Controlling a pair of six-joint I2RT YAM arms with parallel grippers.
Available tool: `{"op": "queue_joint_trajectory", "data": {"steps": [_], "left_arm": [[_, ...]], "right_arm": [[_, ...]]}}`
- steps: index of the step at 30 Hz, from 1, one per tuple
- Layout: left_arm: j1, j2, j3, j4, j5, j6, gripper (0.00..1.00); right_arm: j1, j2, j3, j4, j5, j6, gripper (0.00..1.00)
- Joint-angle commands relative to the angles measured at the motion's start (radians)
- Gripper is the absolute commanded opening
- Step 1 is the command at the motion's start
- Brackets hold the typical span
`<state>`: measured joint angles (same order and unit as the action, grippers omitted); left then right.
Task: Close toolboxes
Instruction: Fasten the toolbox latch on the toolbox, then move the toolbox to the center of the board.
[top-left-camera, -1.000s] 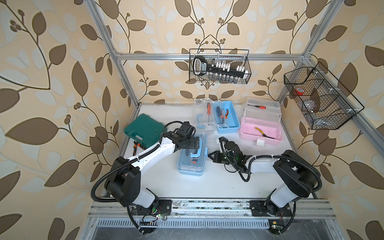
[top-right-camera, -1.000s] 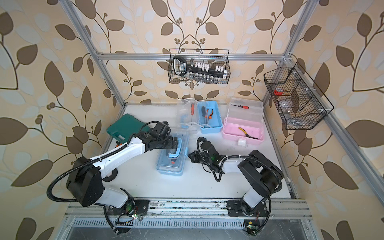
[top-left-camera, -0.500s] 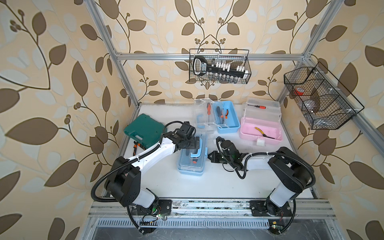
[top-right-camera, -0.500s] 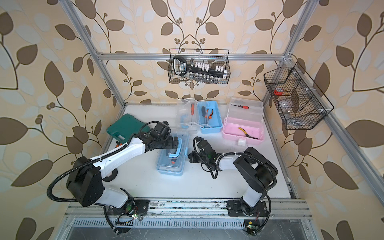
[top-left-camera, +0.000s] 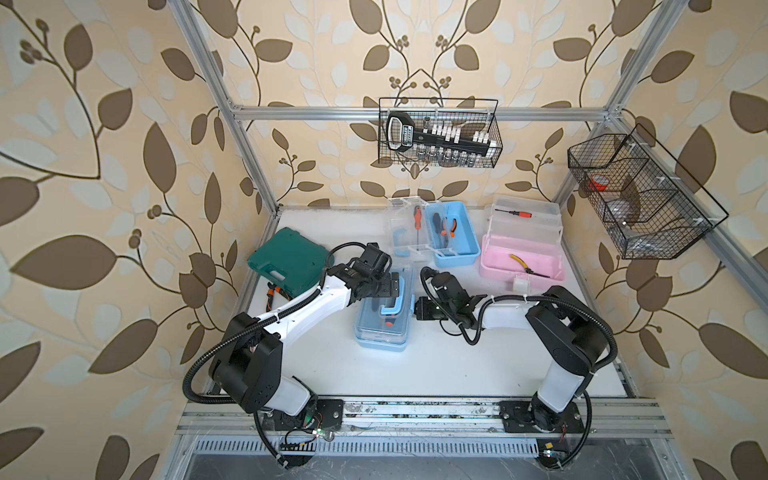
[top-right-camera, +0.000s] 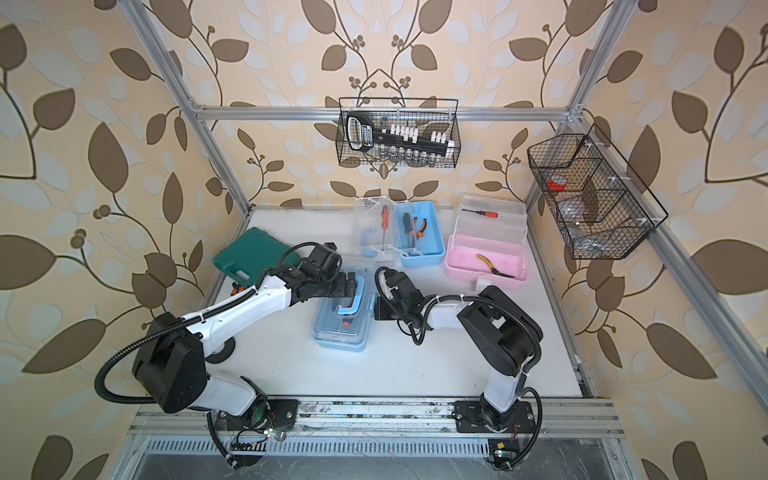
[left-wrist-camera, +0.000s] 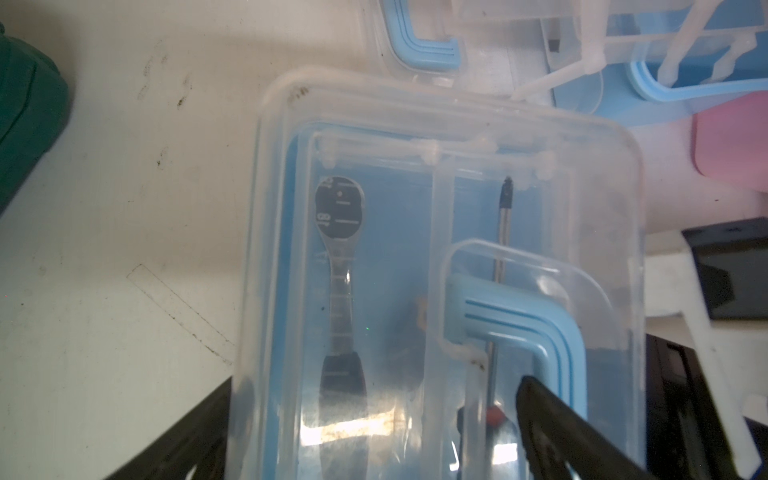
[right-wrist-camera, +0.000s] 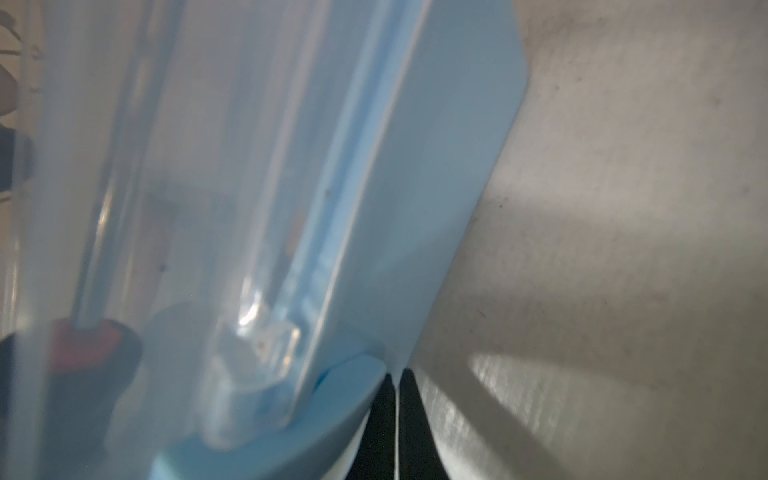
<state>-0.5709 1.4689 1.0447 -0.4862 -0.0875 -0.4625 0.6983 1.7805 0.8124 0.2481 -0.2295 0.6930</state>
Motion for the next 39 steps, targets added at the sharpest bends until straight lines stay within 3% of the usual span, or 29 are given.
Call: {"op": "queue_joint_trajectory", "data": {"steps": [1,6,14,22,27,39], "left_arm": [[-0.051,0.067,-0.055,-0.089,0.077,0.011,0.99],[-0.052,0.046,-0.017,-0.147,0.024,0.024,0.99],[-0.058,-0.058,0.084,-0.299,-0.099,0.040,0.99],[-0.203,-0.141,0.149,-0.371,-0.179,-0.012,0.99],[-0.284,-0.084,0.176,-0.330,-0.156,-0.036,0.99],[-0.288,0.189,0.303,-0.408,-0.259,-0.043,0.99]], "right_arm": [[0.019,-0.056,0.044,0.058,0.032,-0.032,0.04],[0.009,-0.147,0.023,-0.042,0.102,-0.082,0.12],[-0.058,-0.270,-0.061,-0.089,0.111,-0.091,0.41],[-0.139,-0.404,-0.113,-0.154,0.145,-0.118,0.65],[-0.225,-0.476,-0.149,-0.170,0.127,-0.130,0.70],[-0.286,-0.579,-0.215,-0.175,0.107,-0.132,0.75]]}}
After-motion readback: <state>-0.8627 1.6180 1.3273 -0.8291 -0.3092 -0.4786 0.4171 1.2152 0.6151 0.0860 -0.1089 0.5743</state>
